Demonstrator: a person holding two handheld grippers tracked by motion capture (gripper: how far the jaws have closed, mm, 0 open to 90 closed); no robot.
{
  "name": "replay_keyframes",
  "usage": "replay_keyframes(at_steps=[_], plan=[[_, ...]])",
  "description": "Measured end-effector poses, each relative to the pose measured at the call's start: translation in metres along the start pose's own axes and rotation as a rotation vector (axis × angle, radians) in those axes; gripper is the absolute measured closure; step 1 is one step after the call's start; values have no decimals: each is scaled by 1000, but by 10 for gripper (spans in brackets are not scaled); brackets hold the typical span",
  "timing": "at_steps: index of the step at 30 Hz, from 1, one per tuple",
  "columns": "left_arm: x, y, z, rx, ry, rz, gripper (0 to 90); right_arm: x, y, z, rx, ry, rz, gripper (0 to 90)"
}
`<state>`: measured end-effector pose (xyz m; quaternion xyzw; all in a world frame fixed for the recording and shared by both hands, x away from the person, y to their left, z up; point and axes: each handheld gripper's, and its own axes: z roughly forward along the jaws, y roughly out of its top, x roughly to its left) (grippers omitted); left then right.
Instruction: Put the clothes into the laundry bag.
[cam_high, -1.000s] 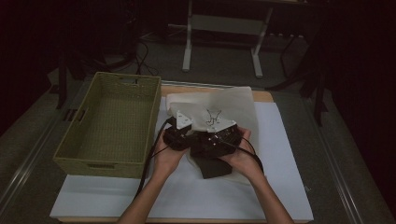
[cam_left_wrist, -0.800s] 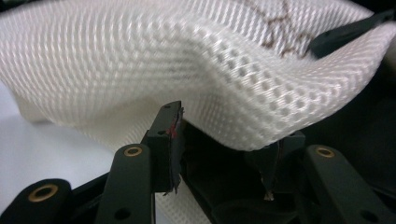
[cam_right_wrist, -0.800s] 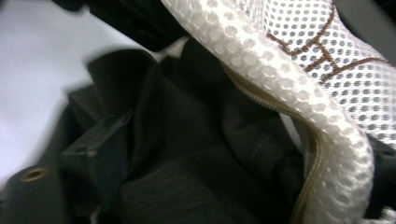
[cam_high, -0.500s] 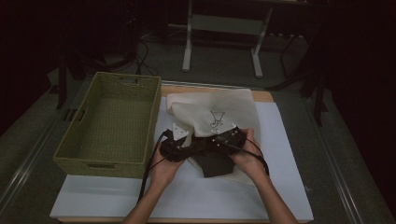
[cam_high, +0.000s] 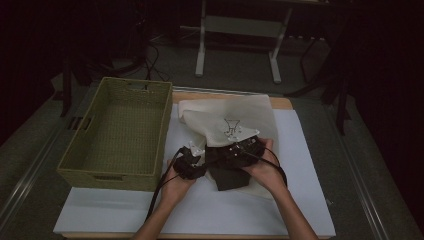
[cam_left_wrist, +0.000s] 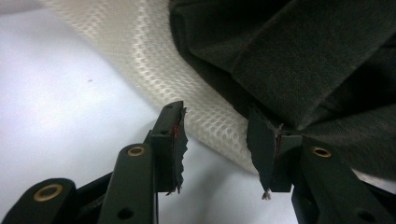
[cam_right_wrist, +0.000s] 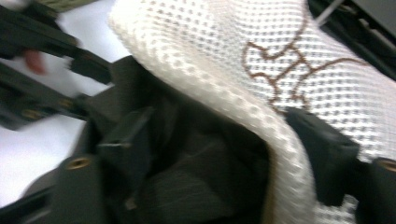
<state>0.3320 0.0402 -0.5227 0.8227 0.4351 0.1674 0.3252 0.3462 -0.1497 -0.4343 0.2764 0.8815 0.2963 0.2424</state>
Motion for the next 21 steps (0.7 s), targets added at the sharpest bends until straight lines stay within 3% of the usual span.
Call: replay_keyframes(at_steps=[2,5,8,9,11,15,17,20,21], plan=[[-2,0,9,17,2,5,562,4,1,2,2,8,-11,173],[-1,1,11,-3,-2,-23,577,10,1,6,9,36,-45,105],[-3,1,11,-5,17,-2,702,15,-1,12,40,43,-77,98],[-4,1,11,0,18,4,702,17,-2,14,47,26,-98,97],[-6,2,11,5,38,11,841,24,-5,20,83,-23,-146,92],[-6,2,10,7,39,6,876,31,-8,26,138,-79,-225,91],[-6,1,9,8,38,6,883,35,-11,32,182,-147,-306,99],[-4,-1,8,5,30,-2,889,36,-18,44,241,-284,-383,191],[-3,-2,7,2,27,-8,891,34,-19,46,250,-298,-378,242]])
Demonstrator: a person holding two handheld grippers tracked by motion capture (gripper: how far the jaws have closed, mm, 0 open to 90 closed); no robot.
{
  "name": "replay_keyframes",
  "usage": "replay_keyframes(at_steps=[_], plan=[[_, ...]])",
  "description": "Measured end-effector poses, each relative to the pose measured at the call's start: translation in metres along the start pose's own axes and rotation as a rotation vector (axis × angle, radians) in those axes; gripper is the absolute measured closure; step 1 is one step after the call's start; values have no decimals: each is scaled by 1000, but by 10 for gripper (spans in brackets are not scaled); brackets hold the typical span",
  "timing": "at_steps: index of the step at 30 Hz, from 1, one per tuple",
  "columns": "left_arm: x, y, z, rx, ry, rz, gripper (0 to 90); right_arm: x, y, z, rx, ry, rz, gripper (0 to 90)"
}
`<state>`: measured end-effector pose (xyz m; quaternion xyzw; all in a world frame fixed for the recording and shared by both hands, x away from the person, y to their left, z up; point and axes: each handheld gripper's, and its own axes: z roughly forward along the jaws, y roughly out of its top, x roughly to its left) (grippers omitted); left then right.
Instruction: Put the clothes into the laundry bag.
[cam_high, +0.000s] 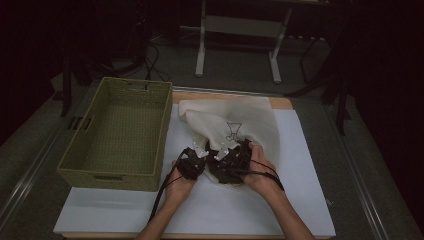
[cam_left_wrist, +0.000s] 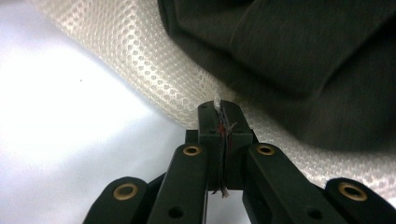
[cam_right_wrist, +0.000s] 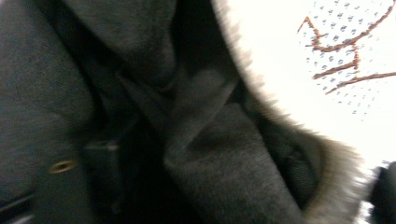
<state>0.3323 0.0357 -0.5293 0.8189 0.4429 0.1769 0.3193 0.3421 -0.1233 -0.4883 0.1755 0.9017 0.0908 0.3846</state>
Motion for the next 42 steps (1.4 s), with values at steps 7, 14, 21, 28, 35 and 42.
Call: replay_keyframes(at_steps=[7,14,21,28,35,42], plan=[[1,-8,-7,-5,10,-16,896,-15,-8,21,101,-206,-22,425],[-1,-14,-13,-7,4,-53,892,-30,-17,21,68,-190,35,426],[-7,0,-18,-79,-10,4,625,-34,-15,6,-19,-94,91,398],[-13,26,6,-34,54,69,538,-47,-24,-23,-165,36,216,331],[-16,34,29,11,103,100,507,-59,-36,-46,-254,130,273,286],[-11,34,19,35,146,78,859,-54,-47,-49,-235,126,257,246]])
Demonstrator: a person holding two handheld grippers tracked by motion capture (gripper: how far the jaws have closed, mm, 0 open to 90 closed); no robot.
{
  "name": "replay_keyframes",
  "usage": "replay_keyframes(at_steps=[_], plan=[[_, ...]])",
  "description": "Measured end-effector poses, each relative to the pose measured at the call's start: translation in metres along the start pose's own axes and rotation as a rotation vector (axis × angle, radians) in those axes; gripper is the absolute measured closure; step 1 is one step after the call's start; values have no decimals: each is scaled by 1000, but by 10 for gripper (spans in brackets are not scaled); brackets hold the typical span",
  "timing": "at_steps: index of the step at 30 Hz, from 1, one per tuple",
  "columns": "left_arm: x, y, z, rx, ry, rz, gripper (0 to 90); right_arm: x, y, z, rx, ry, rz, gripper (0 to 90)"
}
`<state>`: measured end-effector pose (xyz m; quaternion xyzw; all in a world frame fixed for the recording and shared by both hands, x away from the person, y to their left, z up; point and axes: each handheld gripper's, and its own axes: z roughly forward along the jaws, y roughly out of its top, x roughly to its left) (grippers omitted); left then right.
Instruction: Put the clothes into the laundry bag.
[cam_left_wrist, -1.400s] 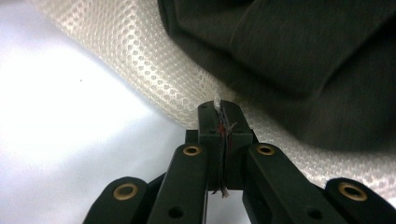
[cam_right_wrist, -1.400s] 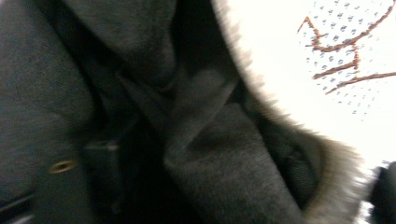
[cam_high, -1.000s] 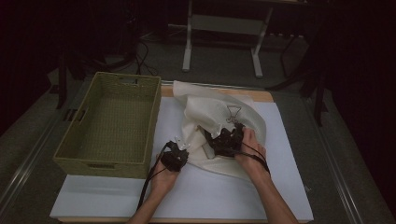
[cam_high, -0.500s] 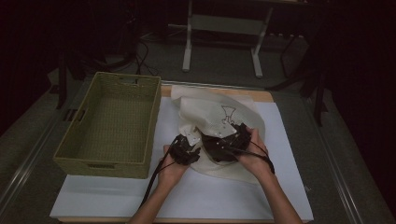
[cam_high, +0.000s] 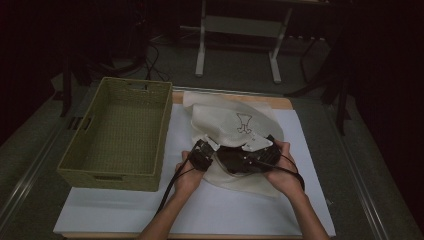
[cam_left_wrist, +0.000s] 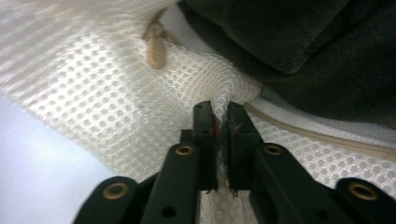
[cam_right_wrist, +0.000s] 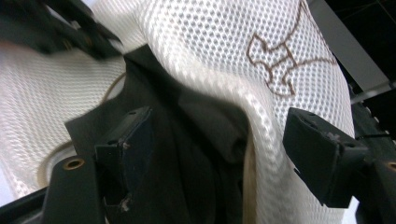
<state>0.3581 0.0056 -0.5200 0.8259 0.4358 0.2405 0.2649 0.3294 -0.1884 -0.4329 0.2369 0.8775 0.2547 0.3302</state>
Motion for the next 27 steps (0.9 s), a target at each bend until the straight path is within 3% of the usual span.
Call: replay_keyframes(at_steps=[10,13,16,21,23,24,25,27], plan=[[14,-44,-48,-93,-14,-151,834,-12,-21,-21,-17,-1,56,248],[12,-54,-54,-86,-4,-128,772,-14,-30,-28,-13,1,65,249],[10,-55,-60,-107,-21,-94,627,-16,-40,-33,3,-9,83,257],[2,-44,-65,-147,2,-12,506,-16,-60,-40,14,-5,117,310],[1,-42,-64,-151,-8,-4,465,-16,-64,-41,19,-1,127,313],[-3,-36,-59,-156,-16,23,465,-16,-68,-41,27,2,137,314],[-4,-34,-58,-156,-18,31,428,-16,-80,-40,33,14,175,314],[-7,-29,-50,-136,0,53,389,-15,-88,-38,37,34,206,314]])
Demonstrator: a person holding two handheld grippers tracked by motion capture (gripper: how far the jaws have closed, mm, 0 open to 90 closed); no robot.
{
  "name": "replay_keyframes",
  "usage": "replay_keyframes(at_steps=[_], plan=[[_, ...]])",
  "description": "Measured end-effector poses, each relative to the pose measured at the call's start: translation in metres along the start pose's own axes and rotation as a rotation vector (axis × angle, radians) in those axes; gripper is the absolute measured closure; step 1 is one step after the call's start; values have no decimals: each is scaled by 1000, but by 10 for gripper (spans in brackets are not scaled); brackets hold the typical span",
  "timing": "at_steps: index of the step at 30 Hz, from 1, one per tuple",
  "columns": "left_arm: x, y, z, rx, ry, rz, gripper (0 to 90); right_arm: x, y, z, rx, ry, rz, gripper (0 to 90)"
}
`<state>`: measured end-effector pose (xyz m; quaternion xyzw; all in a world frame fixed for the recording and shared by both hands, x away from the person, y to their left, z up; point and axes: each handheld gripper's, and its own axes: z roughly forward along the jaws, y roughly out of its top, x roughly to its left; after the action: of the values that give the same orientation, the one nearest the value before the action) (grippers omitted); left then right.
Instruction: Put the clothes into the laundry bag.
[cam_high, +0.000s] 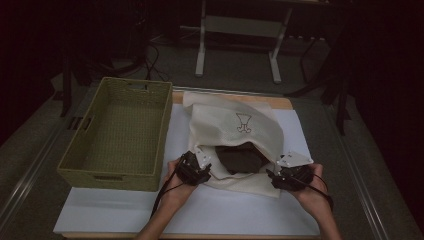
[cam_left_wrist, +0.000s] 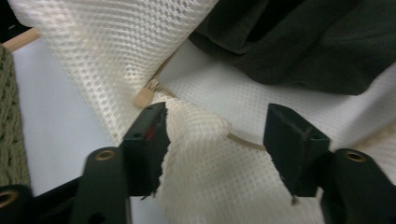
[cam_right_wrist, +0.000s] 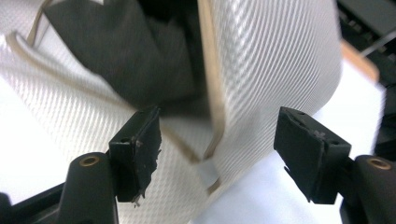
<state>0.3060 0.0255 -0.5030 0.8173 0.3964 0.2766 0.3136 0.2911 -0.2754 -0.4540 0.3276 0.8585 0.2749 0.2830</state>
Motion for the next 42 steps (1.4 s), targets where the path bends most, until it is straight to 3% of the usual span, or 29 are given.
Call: replay_keyframes(at_steps=[2,3,7,9,10,12,15,19,21,24,27,28,30,33,34,40,42], plan=[[-1,2,6,10,3,11,371,2,-7,3,12,9,10,311],[-2,3,10,21,27,18,365,3,-11,4,20,14,14,306],[-2,5,20,51,56,27,375,11,-27,10,31,64,35,280],[-1,4,23,69,45,21,392,13,-31,12,40,71,44,265],[0,3,24,86,60,19,454,16,-39,15,47,87,73,239],[3,2,25,92,57,1,530,18,-45,16,46,113,88,214],[7,0,24,99,73,-13,705,21,-48,16,56,129,80,200],[14,-3,18,85,57,-48,797,29,-54,16,69,158,51,188],[18,-5,15,77,50,-73,810,32,-55,19,91,140,39,192],[22,-7,12,68,44,-101,820,29,-57,22,110,118,41,244],[25,-9,8,60,39,-126,825,27,-60,24,121,114,43,361],[26,-10,6,55,37,-136,829,25,-61,23,116,121,42,466],[28,-12,3,45,35,-156,830,24,-61,22,122,124,37,503],[28,-16,-3,35,29,-178,832,21,-62,20,121,135,26,693],[27,-17,-5,34,28,-176,832,19,-62,18,119,115,18,790],[22,-28,-24,0,16,-189,834,8,-61,8,108,112,38,837],[20,-35,-32,-3,-17,-192,836,3,-62,3,104,98,50,838]])
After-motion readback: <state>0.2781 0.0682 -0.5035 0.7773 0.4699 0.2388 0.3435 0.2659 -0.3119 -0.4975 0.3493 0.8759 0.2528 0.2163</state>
